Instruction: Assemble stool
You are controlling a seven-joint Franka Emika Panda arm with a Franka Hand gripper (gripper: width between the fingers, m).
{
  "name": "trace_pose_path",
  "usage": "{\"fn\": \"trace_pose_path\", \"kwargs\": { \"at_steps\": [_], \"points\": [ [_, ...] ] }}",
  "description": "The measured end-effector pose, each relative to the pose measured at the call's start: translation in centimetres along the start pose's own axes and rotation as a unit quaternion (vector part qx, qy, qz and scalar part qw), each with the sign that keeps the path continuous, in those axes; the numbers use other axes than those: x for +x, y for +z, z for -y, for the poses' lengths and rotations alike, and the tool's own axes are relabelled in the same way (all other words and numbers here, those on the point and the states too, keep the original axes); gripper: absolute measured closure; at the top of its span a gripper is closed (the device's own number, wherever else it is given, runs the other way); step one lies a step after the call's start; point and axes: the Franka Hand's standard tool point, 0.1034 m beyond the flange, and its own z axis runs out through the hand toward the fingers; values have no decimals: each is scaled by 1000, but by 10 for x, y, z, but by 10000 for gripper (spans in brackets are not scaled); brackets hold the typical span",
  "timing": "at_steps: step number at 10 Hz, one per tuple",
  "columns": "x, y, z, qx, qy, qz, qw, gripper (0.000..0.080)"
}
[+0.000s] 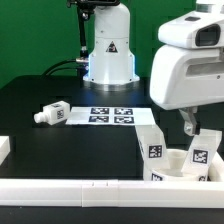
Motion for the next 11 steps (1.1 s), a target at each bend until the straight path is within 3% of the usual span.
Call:
{"fn": "trace_pose_path", "kwargs": {
  "at_steps": [2, 3, 5, 6, 9, 10, 11],
  "points": [
    [-1, 0, -4, -10, -57, 3, 998, 151],
    [2, 3, -6, -35, -166, 3, 986, 151],
    [-2, 17, -2, -53, -299, 30, 952, 151],
    [-5, 26, -2, -59, -346, 44, 935, 151],
    [-8, 28, -20, -60, -335, 43, 939, 151],
    [-8, 28, -20, -62, -327, 43, 942, 186],
    [-9, 28, -21, -63, -319, 43, 945, 322]
  ]
}}
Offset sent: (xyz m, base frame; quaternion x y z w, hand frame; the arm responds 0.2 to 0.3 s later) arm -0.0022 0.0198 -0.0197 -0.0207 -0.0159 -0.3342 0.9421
